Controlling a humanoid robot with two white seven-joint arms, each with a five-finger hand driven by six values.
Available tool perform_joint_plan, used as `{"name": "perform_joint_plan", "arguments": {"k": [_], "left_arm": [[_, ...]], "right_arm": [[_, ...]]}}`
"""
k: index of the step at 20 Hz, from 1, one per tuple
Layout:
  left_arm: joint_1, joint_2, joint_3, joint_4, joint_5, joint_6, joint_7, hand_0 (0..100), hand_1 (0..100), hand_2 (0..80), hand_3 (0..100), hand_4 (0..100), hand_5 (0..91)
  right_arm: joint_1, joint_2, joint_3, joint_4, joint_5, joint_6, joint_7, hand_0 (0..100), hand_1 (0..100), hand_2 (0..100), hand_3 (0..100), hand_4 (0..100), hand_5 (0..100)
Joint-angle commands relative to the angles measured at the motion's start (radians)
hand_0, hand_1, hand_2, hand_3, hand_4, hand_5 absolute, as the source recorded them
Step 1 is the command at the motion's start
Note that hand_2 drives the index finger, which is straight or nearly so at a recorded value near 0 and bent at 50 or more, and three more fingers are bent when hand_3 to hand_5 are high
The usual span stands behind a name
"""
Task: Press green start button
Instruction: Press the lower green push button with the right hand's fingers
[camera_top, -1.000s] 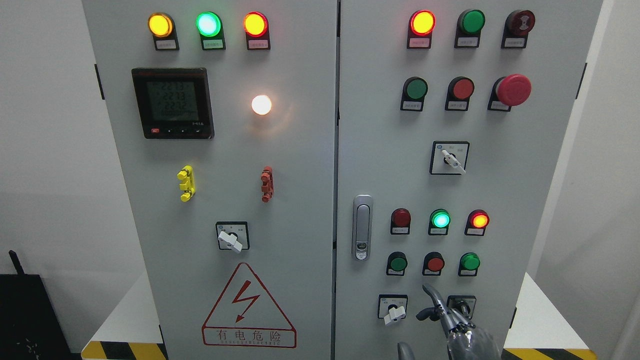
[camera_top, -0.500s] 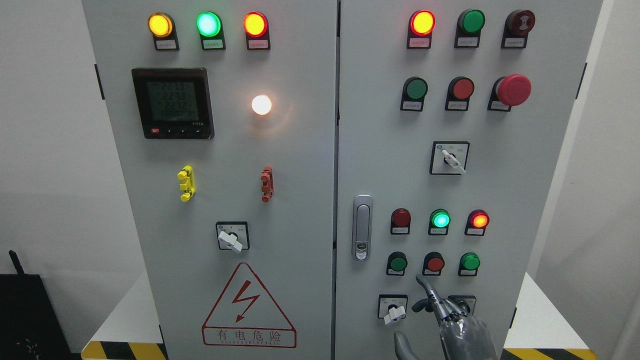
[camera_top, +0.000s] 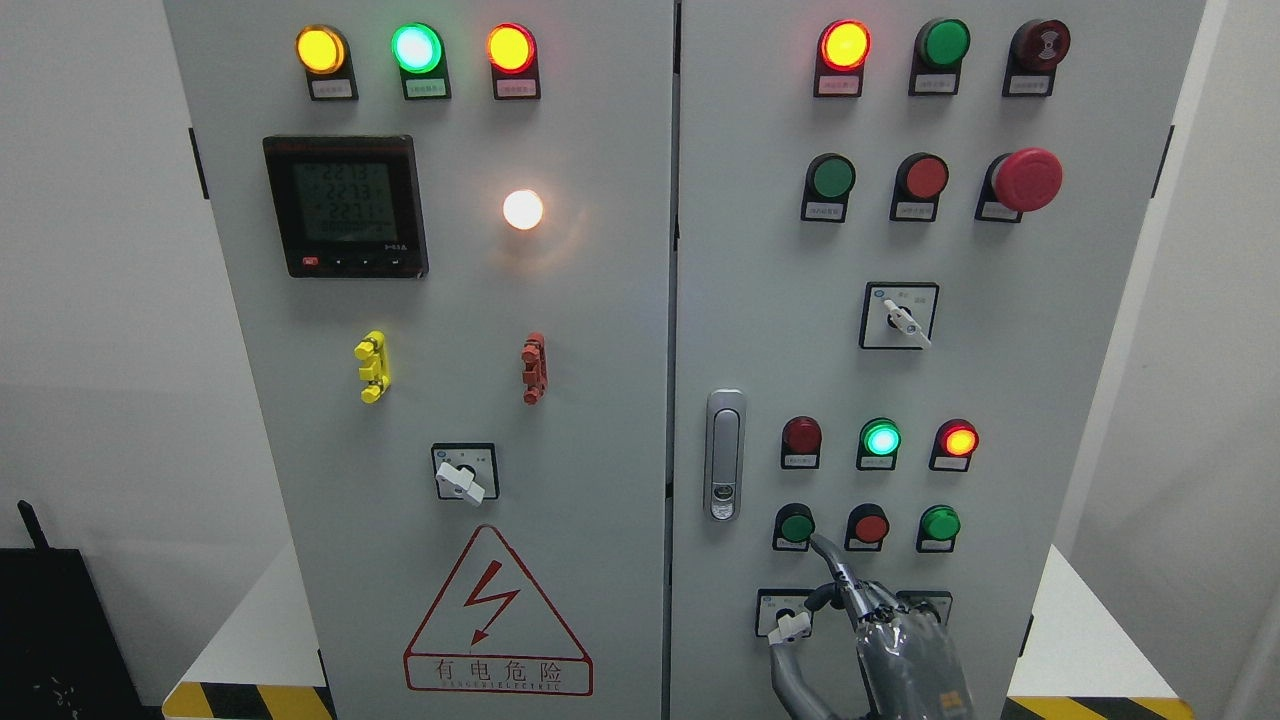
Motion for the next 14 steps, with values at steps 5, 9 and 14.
{"name": "perform_joint_plan", "arguments": {"k": [5,9,14], "left_arm": [[0.001,0.000,0.000,0.000,0.000,-0.001,0.000,12,56,0.0,0,0,0.0],[0.000,0.000,0.000,0.000,0.000,-0.001,0.000,12,56,0.0,0,0,0.0],[0.001,0.000,0.000,0.000,0.000,-0.001,0.000,12,56,0.0,0,0,0.0]], "right_arm": [[-0.031,0.001,-0.003,0.067,0.003,0.011,0.000,52,36,0,52,55,53],[-0.039,0.001,-0.003,0.081,0.004,0.016,0.000,52,36,0,52,55,52],[-0.056,0.002,-0.003,0.104,0.003,0.017,0.000,52,36,0,52,54,52]]}}
